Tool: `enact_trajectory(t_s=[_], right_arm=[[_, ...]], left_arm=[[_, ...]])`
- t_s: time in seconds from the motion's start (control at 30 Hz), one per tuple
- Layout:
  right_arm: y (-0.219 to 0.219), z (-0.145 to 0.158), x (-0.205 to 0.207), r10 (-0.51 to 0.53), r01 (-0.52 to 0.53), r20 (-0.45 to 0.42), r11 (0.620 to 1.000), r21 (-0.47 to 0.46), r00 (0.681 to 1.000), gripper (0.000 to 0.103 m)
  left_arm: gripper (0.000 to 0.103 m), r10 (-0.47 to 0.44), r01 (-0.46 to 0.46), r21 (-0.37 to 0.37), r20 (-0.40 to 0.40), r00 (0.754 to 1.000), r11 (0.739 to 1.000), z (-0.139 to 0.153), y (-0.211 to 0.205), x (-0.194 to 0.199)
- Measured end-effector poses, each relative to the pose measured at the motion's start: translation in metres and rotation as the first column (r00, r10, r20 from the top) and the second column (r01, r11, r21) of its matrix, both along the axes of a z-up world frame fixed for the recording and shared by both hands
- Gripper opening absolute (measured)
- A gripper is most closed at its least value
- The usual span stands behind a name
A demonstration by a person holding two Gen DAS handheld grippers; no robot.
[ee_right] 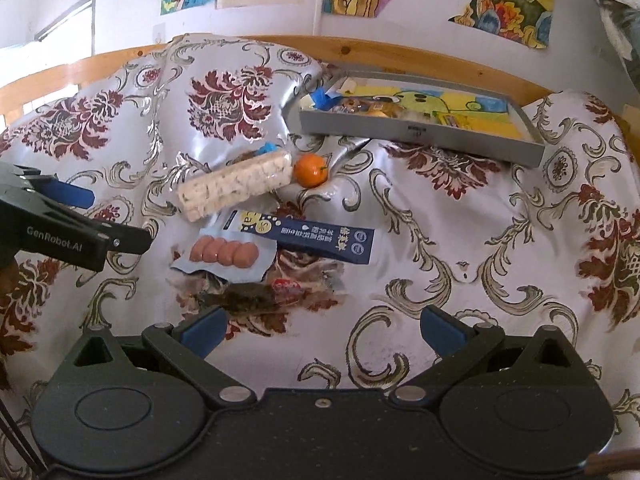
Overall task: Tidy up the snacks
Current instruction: 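Move both tools back over the snack pile, then lower the right tool onto the brown jerky packet and close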
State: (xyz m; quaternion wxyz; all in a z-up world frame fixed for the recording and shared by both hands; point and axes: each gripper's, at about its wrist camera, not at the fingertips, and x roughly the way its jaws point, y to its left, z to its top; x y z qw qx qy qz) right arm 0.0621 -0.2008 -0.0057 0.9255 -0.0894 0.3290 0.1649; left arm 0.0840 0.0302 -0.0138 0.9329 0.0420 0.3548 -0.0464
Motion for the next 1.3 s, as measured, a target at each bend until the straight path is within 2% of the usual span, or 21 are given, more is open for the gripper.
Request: enact_trajectory(t_s=[0.27, 0.43, 0.6, 0.73, 0.97, 1.17, 1.3], right_arm=[[0.004, -0.007, 0.008, -0.01, 0.01, -0.02, 1.0, -0.014, 1.0, 0.102], [0.01, -0.011, 0.016, -0.027, 0.026, -0.024, 0.999, -0.023, 0.999, 0.102], [0.024, -0.016, 0.026, -0.033, 0.032, -0.042, 0.999, -0.02, 0.999, 0.102], [0.04, -0.019, 0.03, -0.023, 0.021, -0.046, 0.999, -0.034, 0.999, 0.102], [0.072, -0.03, 0.035, 0.023, -0.026, -0.038, 0.994, -0.103, 0.999, 0.102], [0.094, -0.036, 0.041, 0.043, -0.043, -0.002, 0.985, -0.166, 0.999, 0.102], [0.097, -0.036, 0.038, 0.115, -0.112, 0.008, 0.978, -0.179, 0.993, 0.102]], left_arm=[[0.103, -0.017, 0.017, -0.03, -0.002, 1.0, 0.999, -0.005, 0.0, 0.01], [0.103, -0.062, 0.063, -0.112, 0.007, 0.998, 0.992, -0.007, 0.001, 0.023], [0.102, -0.166, 0.167, -0.202, 0.019, 0.986, 0.965, -0.011, 0.004, 0.044], [0.102, -0.229, 0.215, -0.273, -0.021, 0.973, 0.938, -0.018, 0.005, 0.059], [0.102, -0.259, 0.193, -0.42, -0.105, 0.96, 0.887, -0.032, 0.016, 0.072], [0.102, -0.265, 0.186, -0.448, -0.12, 0.957, 0.874, -0.038, 0.02, 0.075], [0.102, -0.267, 0.185, -0.455, -0.122, 0.956, 0.871, -0.039, 0.022, 0.076]])
